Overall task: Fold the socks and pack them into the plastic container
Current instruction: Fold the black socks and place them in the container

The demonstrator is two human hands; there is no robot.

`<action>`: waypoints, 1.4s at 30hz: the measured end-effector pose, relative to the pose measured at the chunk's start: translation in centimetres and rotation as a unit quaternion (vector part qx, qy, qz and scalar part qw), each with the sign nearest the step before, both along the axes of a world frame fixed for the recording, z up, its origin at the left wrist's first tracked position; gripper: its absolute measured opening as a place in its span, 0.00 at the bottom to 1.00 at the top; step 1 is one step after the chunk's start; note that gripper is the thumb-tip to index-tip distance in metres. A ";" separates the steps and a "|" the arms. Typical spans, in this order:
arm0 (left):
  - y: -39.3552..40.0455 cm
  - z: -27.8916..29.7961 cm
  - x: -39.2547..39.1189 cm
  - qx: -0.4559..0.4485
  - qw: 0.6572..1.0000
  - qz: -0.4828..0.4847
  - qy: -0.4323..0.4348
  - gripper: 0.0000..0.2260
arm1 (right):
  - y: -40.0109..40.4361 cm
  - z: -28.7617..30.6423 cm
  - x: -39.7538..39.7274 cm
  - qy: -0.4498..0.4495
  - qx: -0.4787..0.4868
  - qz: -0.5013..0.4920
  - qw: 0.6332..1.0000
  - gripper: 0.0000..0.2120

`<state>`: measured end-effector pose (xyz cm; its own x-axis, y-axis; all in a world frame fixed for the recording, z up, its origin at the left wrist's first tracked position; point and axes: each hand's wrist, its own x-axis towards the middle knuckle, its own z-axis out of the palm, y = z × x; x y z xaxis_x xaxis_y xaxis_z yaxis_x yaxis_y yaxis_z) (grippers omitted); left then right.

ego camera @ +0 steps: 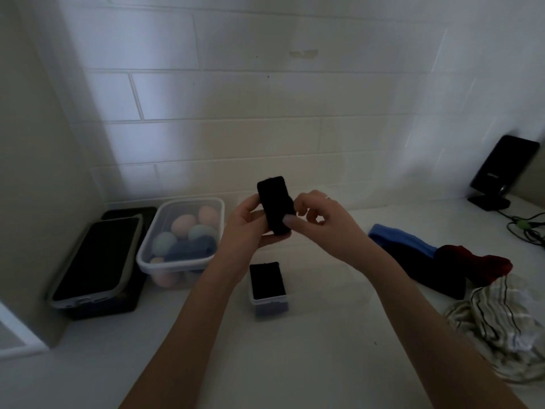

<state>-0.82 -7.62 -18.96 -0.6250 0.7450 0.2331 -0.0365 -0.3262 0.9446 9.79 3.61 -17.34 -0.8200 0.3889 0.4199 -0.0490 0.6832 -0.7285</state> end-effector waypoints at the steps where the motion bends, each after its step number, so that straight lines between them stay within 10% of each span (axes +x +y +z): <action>1: 0.0 -0.1 0.0 0.001 1.000 -0.004 0.004 0.14 | 0.0 0.0 -0.1 0.013 -0.016 -0.016 1.000 0.13; 25: 0.2 0.9 0.7 -0.074 0.996 -0.041 -0.006 0.10 | -0.4 0.8 0.0 0.069 -0.162 0.016 0.984 0.08; 42: 0.1 -0.5 0.6 -0.093 0.976 0.026 0.196 0.06 | -0.4 1.2 0.2 0.100 -0.109 0.008 0.989 0.04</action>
<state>-0.23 -7.50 -19.49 -0.5524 0.7670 0.3264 0.3519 -0.1404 0.9255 10.03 3.20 -16.17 -0.7361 0.4749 0.4822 -0.2172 0.5090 -0.8329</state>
